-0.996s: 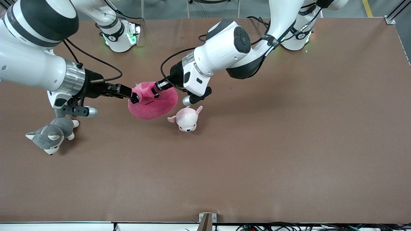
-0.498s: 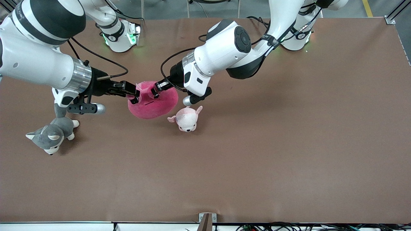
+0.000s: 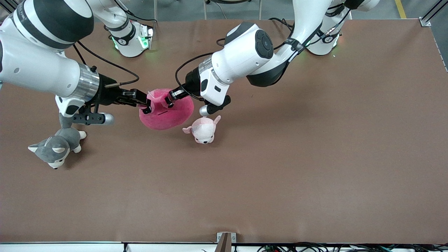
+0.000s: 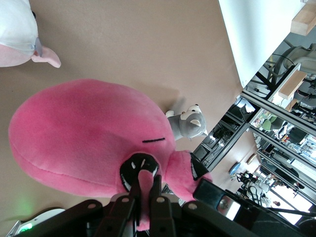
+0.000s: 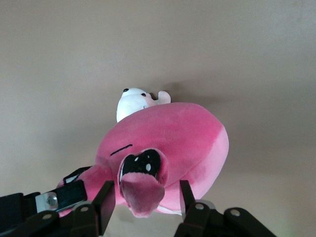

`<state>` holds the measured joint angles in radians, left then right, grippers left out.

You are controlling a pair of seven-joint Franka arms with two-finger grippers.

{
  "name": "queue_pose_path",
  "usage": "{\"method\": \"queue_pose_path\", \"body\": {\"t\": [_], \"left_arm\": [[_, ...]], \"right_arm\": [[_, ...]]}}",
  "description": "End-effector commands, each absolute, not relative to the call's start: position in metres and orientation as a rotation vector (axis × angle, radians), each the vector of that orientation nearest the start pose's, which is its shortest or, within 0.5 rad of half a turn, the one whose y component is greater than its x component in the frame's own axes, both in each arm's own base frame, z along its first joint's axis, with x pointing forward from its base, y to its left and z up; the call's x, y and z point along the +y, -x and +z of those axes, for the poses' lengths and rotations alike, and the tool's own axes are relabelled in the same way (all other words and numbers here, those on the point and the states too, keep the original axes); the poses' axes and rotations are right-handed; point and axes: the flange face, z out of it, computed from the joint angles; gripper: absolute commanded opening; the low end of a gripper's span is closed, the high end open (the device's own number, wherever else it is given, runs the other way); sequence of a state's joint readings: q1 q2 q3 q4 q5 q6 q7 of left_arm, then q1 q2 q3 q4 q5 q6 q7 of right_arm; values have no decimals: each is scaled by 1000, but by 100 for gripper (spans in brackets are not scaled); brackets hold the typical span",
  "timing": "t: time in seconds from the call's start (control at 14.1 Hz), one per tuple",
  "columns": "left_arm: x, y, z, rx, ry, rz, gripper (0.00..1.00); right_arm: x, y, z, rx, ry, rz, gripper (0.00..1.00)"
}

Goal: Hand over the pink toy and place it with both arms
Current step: 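Grasp the pink toy's other ear with the right gripper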

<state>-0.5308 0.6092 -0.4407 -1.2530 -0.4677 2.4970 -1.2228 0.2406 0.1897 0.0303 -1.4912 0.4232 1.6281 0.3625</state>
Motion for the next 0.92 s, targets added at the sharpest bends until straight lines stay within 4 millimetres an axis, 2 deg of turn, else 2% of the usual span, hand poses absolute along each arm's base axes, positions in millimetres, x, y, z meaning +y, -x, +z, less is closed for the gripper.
{"method": "queue_pose_path", "body": {"t": [0.0, 0.14, 0.5, 0.85], "left_arm": [[-576, -515, 514, 780, -2094, -298, 1], [-576, -515, 513, 779, -2095, -298, 1], [-576, -515, 511, 785, -2095, -302, 1], [-577, -513, 513, 784, -2096, -304, 4]], "right_arm": [[205, -582, 568, 158, 2752, 228, 56], [206, -582, 568, 154, 2752, 228, 47], [208, -580, 567, 118, 2753, 238, 2], [207, -580, 569, 112, 2754, 233, 1]]}}
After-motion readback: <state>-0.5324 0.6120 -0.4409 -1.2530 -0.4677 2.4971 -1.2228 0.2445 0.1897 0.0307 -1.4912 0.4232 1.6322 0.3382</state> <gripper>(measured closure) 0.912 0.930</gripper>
